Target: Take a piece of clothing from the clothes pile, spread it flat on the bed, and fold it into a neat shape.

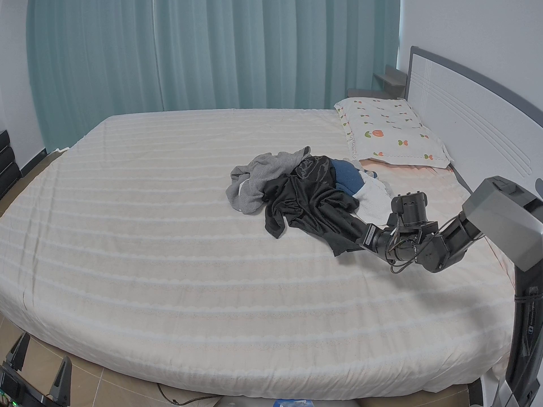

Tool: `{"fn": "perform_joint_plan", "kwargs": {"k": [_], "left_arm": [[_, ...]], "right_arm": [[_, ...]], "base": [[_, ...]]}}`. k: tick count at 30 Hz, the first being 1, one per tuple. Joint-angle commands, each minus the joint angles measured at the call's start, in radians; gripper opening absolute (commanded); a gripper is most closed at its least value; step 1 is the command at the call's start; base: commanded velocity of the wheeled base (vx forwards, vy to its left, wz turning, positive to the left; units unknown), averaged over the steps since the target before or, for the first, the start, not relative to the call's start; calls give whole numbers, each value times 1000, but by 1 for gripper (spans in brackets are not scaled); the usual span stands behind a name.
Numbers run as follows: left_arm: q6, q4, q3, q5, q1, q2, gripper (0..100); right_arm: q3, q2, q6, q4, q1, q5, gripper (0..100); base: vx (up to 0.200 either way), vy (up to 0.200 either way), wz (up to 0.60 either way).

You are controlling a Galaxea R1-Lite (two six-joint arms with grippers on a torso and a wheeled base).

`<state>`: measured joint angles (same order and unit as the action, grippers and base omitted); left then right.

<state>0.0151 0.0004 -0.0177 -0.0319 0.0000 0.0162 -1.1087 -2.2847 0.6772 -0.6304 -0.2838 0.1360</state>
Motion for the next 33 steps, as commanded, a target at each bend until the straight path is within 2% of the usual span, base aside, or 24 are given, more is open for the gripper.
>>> {"fn": "perform_joint_plan", "kwargs": {"k": [1, 5, 7, 14, 16, 17, 18, 19, 20, 23, 24, 26, 30, 33], "left_arm": [[-9, 1, 15, -8, -2, -12, 100], [5, -3, 15, -6, 0, -12, 100], [49, -5, 15, -10, 0, -12, 100], [39, -7, 15, 3, 0, -13, 100], [22, -8, 15, 9, 0, -13, 100], [-67, -69, -100, 37, 0, 16, 100], [-95, -86, -142, 44, 0, 33, 100], [-228, -123, -321, 70, -6, 189, 100], [-222, -112, -329, 69, 5, 255, 100], [36, -92, -324, 9, -6, 364, 100], [42, -91, -323, 6, -8, 373, 100], [42, -103, -294, -52, -58, 525, 100], [48, -119, -297, -100, -115, 739, 100], [28, -206, -320, -109, -173, 961, 100]], "right_arm": [[193, 223, 48, -144, -46, 21, 0], [263, 329, 50, -249, -83, 21, 0], [279, 383, 48, -270, -100, 19, 0], [244, 521, 47, -298, -163, 8, 0], [221, 557, 47, -298, -178, 8, 0], [199, 583, 47, -293, -186, 11, 0], [198, 585, 47, -293, -189, 11, 0], [190, 590, 45, -295, -207, 13, 0], [187, 585, 45, -295, -216, 14, 0], [185, 577, 45, -296, -224, 13, 0], [185, 577, 45, -296, -224, 13, 0], [181, 577, 45, -296, -221, 17, 0], [170, 585, 45, -296, -224, 19, 0], [168, 585, 45, -298, -224, 19, 0]], "base": [[0, 0, 0], [0, 0, 0], [0, 0, 0], [0, 0, 0], [0, 0, 0], [0, 0, 0], [0, 0, 0], [0, 0, 0], [0, 0, 0], [0, 0, 0], [0, 0, 0], [0, 0, 0], [0, 0, 0], [0, 0, 0]]}}
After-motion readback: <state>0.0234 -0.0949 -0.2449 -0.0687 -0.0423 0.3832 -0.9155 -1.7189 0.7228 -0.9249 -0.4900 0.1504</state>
